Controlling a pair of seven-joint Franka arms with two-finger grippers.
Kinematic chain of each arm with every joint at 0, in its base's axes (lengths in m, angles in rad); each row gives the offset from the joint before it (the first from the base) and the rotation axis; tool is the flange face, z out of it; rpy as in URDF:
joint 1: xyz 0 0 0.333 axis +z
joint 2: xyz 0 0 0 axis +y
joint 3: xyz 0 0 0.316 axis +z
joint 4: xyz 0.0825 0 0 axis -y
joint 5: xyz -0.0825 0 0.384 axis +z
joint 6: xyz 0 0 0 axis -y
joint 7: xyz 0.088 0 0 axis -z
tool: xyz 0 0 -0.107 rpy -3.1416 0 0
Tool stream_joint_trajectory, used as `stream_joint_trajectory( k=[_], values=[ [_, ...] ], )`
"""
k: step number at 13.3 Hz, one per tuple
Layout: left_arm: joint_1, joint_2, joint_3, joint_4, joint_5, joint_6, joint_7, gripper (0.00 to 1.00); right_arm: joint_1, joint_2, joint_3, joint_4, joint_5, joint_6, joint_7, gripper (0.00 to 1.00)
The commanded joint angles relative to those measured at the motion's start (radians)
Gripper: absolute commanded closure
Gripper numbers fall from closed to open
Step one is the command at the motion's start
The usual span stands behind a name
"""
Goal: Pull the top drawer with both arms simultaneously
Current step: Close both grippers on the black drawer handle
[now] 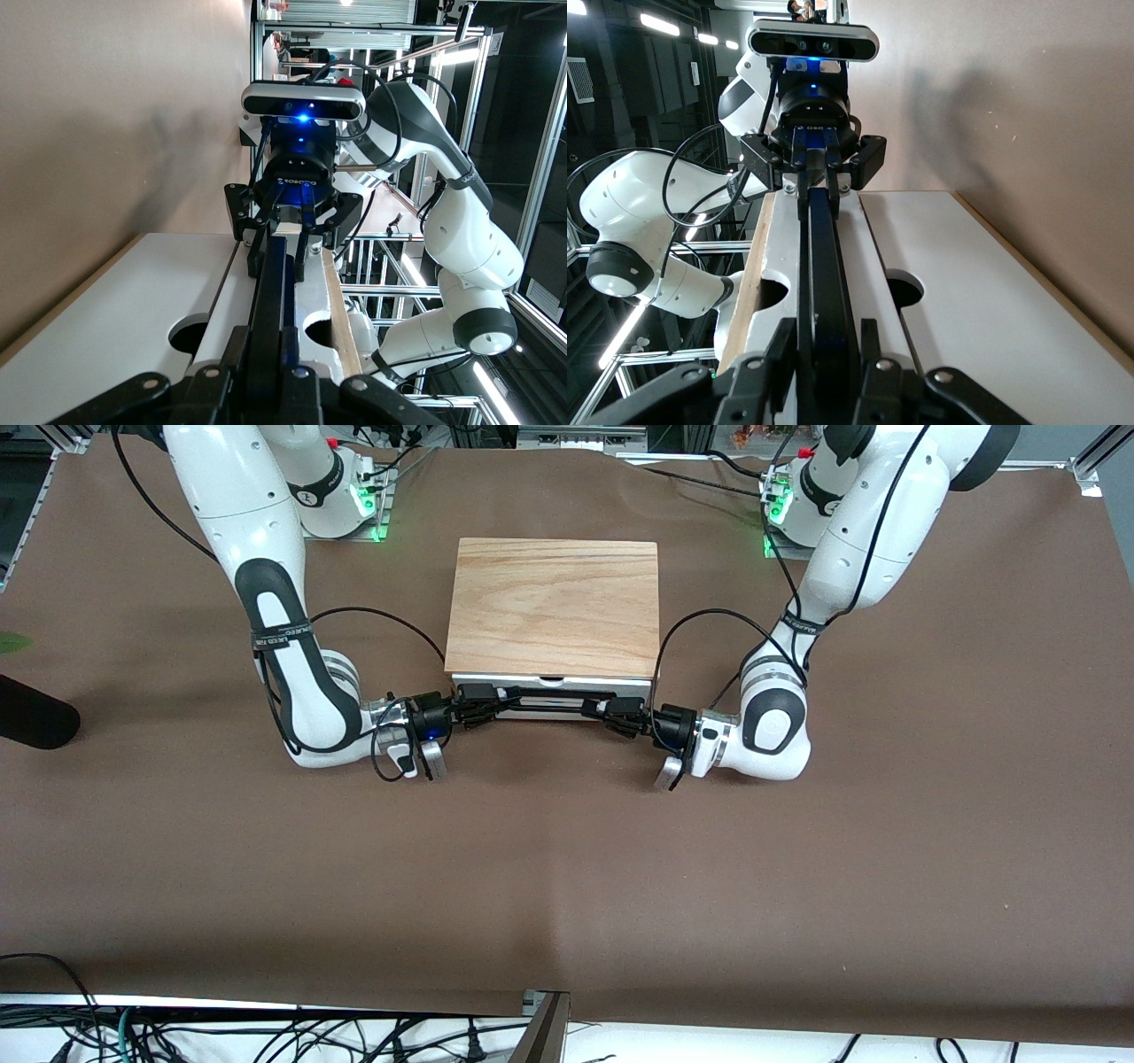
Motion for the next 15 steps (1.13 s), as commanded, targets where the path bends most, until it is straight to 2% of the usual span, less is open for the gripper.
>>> stream_joint_trajectory(
  k=[1,3,5,9,12,15],
  values=[
    [0.015,-0.015,0.003,-0.013,0.006,-0.002,0.023,1.00,-0.022,-0.015,0.002,-0.026,-0.001,-0.043,-0.018,0.87],
    [0.014,-0.015,0.003,-0.006,0.006,-0.002,0.015,1.00,-0.036,-0.013,0.002,-0.024,-0.001,-0.048,-0.018,0.96],
    [0.012,-0.013,0.006,-0.001,0.006,0.001,0.005,1.00,-0.039,-0.010,0.002,-0.018,0.000,-0.045,-0.018,1.00],
    [0.011,-0.009,0.011,0.034,0.011,0.001,-0.049,1.00,-0.054,0.011,0.002,-0.011,0.000,-0.046,-0.019,1.00],
    [0.006,0.008,0.011,0.109,0.046,0.007,-0.176,1.00,-0.057,0.019,0.002,-0.009,0.003,-0.037,-0.019,1.00],
    [0.007,0.057,0.011,0.184,0.046,0.007,-0.195,1.00,-0.059,0.027,0.002,0.003,0.005,-0.032,-0.018,1.00]
  ],
)
